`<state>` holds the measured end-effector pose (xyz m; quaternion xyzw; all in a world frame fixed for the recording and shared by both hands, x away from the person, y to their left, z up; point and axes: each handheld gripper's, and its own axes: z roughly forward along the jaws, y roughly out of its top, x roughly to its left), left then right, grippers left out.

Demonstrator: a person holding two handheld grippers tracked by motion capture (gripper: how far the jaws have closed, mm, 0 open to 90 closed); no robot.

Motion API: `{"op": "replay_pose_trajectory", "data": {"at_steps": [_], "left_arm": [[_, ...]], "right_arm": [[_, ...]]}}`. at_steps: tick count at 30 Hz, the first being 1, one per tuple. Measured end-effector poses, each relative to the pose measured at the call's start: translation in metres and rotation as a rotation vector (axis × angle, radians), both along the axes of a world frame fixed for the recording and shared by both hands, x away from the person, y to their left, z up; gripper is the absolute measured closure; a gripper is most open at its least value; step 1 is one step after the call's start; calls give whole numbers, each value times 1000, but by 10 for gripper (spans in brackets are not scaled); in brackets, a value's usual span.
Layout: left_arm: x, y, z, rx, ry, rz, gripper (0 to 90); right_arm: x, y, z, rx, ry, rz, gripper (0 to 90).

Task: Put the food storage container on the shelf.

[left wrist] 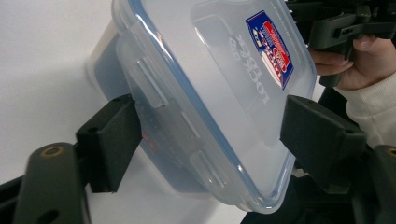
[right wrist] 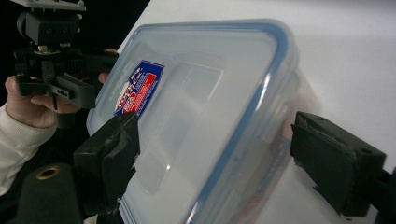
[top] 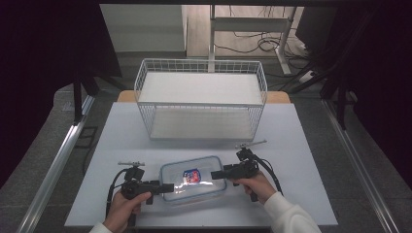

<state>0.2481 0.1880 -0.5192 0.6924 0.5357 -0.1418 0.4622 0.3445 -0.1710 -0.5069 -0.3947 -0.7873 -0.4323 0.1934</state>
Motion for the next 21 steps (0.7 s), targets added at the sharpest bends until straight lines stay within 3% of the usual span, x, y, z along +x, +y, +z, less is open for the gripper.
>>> {"op": "replay_pose_trajectory", "data": {"at_steps": [3, 8, 13, 21], "left_arm": [[-1, 0, 0, 9, -1, 13, 268], [0, 3, 0, -9, 12, 23, 306], [-3, 5, 3, -15, 4, 27, 359], [-7, 7, 8, -26, -15, 34, 445]], "right_arm": [[0, 2, 0, -35, -2, -10, 233], [0, -4, 4, -31, 22, -34, 368], [-3, -7, 9, -29, 40, -63, 417], [-16, -13, 16, -19, 27, -96, 475]]}}
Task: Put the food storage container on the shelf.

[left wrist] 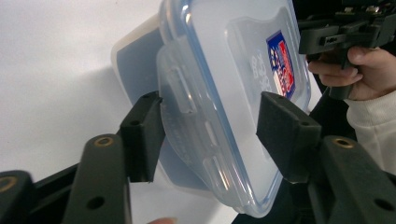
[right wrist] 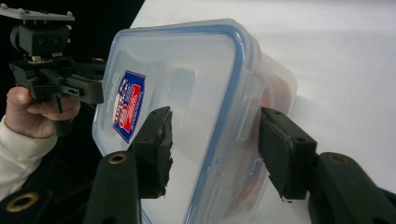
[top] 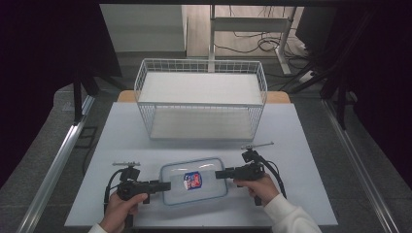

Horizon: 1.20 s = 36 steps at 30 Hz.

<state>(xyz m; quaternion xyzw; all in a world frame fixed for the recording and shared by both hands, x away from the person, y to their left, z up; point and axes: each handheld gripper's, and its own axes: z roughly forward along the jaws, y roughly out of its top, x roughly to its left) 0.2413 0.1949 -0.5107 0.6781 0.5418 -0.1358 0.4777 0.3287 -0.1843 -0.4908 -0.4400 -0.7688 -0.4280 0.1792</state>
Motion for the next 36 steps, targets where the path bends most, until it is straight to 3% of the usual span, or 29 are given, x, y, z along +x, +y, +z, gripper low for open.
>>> {"op": "replay_pose_trajectory", "data": {"at_steps": [15, 20, 36], "left_arm": [[-3, 0, 10, 34, -53, -3, 482], [-3, 1, 15, 13, -73, -3, 495], [7, 0, 23, 19, -104, -17, 497]], "right_arm": [[-14, -3, 9, 19, -28, -38, 521], [-14, -5, 13, 32, -40, -45, 521], [-13, -7, 24, 35, -116, -52, 521]]}}
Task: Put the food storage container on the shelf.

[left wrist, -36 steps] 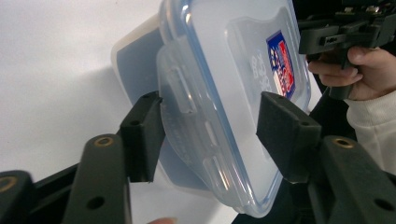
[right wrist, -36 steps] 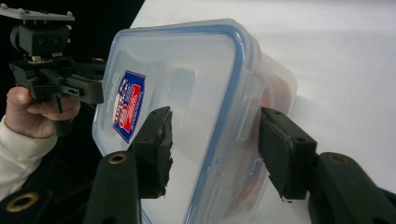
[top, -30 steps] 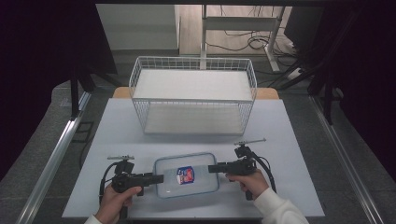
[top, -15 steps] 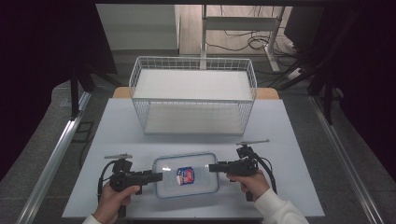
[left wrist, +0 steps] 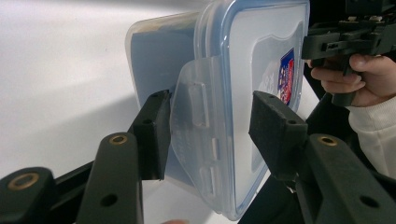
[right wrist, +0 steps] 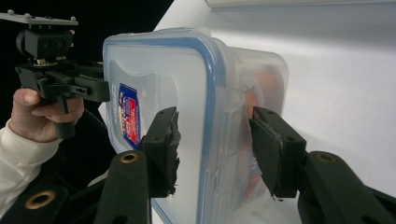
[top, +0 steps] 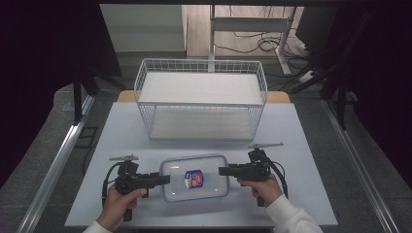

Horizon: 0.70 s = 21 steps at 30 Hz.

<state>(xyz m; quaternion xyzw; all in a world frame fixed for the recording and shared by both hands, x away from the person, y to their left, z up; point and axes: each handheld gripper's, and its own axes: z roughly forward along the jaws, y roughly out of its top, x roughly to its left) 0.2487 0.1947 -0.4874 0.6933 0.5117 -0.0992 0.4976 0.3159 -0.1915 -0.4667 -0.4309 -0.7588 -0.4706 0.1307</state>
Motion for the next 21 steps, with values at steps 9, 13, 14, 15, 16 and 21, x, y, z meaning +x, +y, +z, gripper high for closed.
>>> {"op": "replay_pose_trajectory", "data": {"at_steps": [9, 13, 14, 15, 16, 21], "left_arm": [[21, 2, 0, -16, -16, -28, 505], [37, 1, 0, -19, -28, -38, 505], [42, 0, 0, -21, -28, -40, 505], [46, 0, 0, -26, -25, -35, 506], [51, 0, 0, -28, -25, -36, 506], [77, 1, -1, -26, -31, -45, 506]], "right_arm": [[9, -1, 4, -10, -36, -14, 521], [20, -2, 7, -13, -57, -25, 521], [22, -3, 7, -14, -62, -26, 521], [26, -3, 8, -11, -65, -30, 521], [31, -4, 8, -9, -68, -35, 522], [52, -4, 7, -5, -85, -45, 522]]}}
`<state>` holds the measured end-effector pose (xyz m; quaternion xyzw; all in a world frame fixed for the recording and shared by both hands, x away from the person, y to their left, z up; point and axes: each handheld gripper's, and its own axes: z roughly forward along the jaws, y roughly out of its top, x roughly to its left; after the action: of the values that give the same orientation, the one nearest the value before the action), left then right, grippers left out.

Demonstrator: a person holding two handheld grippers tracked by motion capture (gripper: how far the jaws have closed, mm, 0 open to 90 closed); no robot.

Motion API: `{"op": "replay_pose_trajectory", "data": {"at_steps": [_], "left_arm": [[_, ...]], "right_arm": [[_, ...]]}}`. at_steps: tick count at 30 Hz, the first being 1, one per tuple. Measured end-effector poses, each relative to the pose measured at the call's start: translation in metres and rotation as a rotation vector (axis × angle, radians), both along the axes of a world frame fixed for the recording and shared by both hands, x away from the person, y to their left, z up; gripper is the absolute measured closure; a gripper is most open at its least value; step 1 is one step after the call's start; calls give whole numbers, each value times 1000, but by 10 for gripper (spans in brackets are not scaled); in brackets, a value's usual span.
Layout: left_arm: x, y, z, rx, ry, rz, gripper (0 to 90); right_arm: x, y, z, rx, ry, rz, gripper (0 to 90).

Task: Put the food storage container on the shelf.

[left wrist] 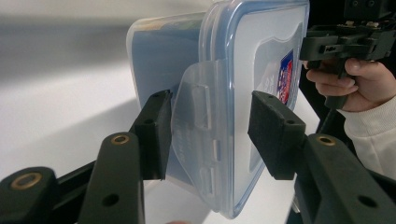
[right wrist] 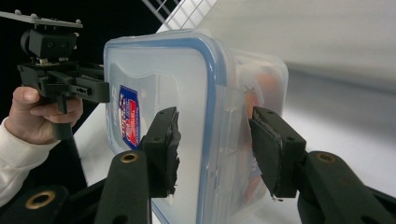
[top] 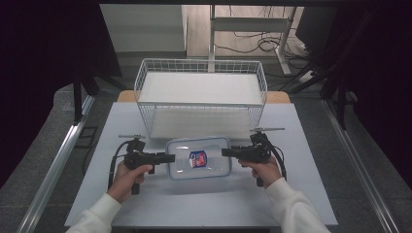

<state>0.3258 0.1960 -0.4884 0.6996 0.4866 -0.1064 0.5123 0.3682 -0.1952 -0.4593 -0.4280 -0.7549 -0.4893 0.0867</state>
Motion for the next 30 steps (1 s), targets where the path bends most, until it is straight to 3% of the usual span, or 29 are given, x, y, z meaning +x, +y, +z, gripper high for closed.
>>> {"op": "replay_pose_trajectory", "data": {"at_steps": [5, 15, 20, 25, 30], "left_arm": [[26, 4, 0, 9, -15, -11, 508], [69, 5, 1, -15, -48, -34, 511], [80, 7, -7, -26, -41, -32, 511], [86, 10, -20, -31, -10, -16, 505], [90, 11, -23, -45, -5, 12, 504]], "right_arm": [[21, 2, -5, 14, 3, -14, 522], [50, 2, -4, 36, -22, -65, 522], [60, 2, -11, 46, -15, -88, 521], [65, 7, -23, 22, 4, -93, 519], [69, 7, -28, 46, 15, -124, 519]]}}
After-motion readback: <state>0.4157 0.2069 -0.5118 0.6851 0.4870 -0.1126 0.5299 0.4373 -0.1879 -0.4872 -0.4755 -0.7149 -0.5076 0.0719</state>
